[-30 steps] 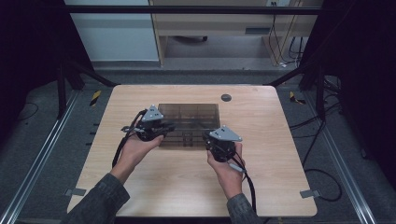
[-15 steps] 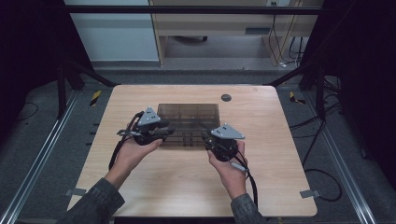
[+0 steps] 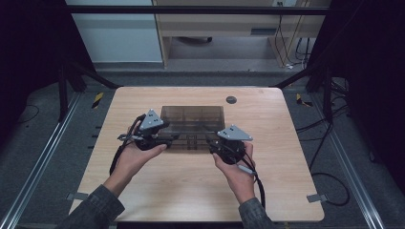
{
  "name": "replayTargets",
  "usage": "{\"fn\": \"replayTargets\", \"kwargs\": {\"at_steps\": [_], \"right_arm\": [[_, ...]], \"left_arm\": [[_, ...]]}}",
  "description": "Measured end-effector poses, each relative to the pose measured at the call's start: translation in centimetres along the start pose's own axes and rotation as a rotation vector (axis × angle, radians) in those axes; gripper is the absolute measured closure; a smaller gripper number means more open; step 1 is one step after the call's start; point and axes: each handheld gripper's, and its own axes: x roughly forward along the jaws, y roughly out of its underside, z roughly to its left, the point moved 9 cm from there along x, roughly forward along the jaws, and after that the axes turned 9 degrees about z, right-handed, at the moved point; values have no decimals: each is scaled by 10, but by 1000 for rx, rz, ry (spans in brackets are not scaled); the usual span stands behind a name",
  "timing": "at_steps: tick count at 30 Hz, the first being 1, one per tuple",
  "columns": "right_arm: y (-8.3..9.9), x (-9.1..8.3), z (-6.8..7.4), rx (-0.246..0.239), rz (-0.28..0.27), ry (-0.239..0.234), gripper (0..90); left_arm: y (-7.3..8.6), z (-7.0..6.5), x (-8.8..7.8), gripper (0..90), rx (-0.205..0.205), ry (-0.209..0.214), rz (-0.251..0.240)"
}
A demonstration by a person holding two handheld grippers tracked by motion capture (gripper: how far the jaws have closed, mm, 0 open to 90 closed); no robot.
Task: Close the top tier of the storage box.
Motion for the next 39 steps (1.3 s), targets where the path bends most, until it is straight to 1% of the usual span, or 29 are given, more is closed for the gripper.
{"fn": "replayTargets", "kwargs": {"at_steps": [4,5,8,9,11,12,13,14,15,16,17,18,19,20,22,23,24,25,26,28,30,31,34,39], "right_arm": [[-1,-2,-2,-2,5,10,488],[-1,-2,-3,-1,18,15,425],[0,-3,-5,-3,29,20,398],[1,-4,-6,-5,29,23,380],[2,-6,-9,7,41,24,315],[2,-6,-9,7,41,24,315],[2,-6,-10,10,43,25,287],[3,-7,-11,8,47,29,246],[3,-7,-12,8,54,32,227],[4,-8,-13,8,60,36,200],[3,-10,-14,4,53,35,152],[3,-12,-14,0,53,32,130],[3,-12,-14,0,53,32,130],[3,-13,-15,1,56,28,110],[4,-17,-17,-1,53,24,85],[5,-19,-19,-19,49,27,76],[6,-21,-21,-34,50,31,70],[7,-23,-24,-43,55,41,71],[9,-26,-28,-54,58,55,71],[14,-32,-36,-63,66,70,68],[20,-37,-43,-52,69,70,64],[24,-40,-50,-46,73,83,65],[32,-46,-62,-25,70,94,65],[46,-51,-85,-6,75,131,65]], "left_arm": [[1,-1,-2,336,-5,3,-1],[2,-2,-3,308,-7,5,-1],[3,-3,-4,289,-10,13,-2],[3,-3,-5,281,-9,16,-1],[3,-5,-6,256,-9,25,-5],[3,-6,-7,256,-12,27,-6],[3,-6,-8,219,-11,26,-8],[3,-7,-9,219,-14,27,-12],[3,-7,-11,199,-18,25,-15],[3,-8,-12,167,-22,25,-21],[3,-8,-13,106,-26,26,-24],[3,-8,-14,84,-28,22,-31],[3,-8,-15,84,-25,13,-35],[4,-8,-17,61,-20,2,-36],[7,-7,-20,44,-20,-5,-47],[8,-6,-22,40,-23,-11,-51],[11,-5,-25,40,-22,-16,-54],[13,-3,-28,39,-30,-16,-62],[15,-1,-31,38,-30,-19,-66],[22,4,-37,37,-43,-25,-78],[30,12,-45,38,-55,-37,-95],[33,15,-46,38,-59,-44,-95],[42,24,-53,38,-88,-56,-108],[58,38,-62,38,-117,-87,-119]]}}
